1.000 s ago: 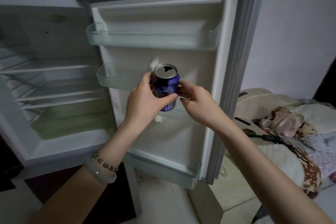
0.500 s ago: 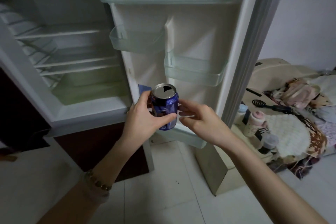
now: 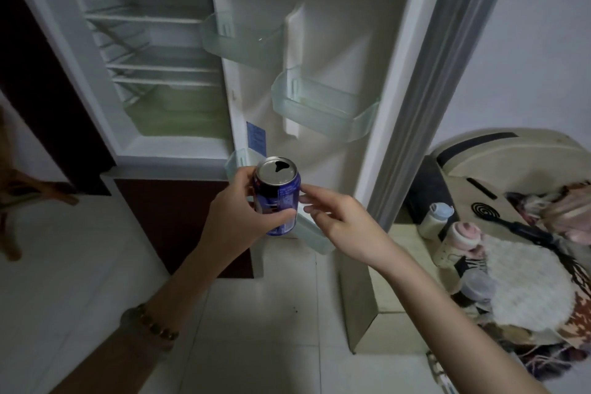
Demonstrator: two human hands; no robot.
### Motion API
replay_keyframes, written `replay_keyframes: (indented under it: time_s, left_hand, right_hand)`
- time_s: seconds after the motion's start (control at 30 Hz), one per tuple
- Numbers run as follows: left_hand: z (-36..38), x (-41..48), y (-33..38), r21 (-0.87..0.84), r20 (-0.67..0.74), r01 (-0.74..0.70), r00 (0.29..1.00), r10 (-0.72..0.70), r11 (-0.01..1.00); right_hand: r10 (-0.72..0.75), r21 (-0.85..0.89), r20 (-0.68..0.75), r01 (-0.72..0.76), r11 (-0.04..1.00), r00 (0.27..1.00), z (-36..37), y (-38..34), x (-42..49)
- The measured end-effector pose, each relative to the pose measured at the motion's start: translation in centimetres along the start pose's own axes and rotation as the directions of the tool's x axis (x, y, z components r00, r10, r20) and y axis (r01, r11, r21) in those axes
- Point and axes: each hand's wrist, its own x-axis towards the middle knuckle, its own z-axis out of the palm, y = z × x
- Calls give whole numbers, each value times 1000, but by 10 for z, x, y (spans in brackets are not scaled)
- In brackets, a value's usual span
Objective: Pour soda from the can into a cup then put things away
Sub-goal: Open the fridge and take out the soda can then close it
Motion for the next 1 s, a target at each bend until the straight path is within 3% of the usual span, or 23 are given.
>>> replay_keyframes:
  time_s: [0.4,0.6,0.77,0.9,1.0]
  left_hand:
    - [78,-53,76,28,-148,100,984,-95,995]
    - [81,-55,87,27,-140,152,979,-147,988]
    - [81,-46,90,9,-188,164,969,-159,986]
    - [81,-44,90,8,-192,161,969,-156,987]
    - [80,-44,92,41,-200,160,968,-149,986]
  right_hand:
    - [-86,-50,133,93,994,987,-87,40,-64]
    - [-161,-252,-87,134,958,983,-119,60,-62]
    - [-208,-359,-351,74,930,913,-141,82,-40]
    - [-135,-404,-373,-30,914,918,-152,99,-14]
    - [-112,-399,-327,-30,916,938,-152,107,-1]
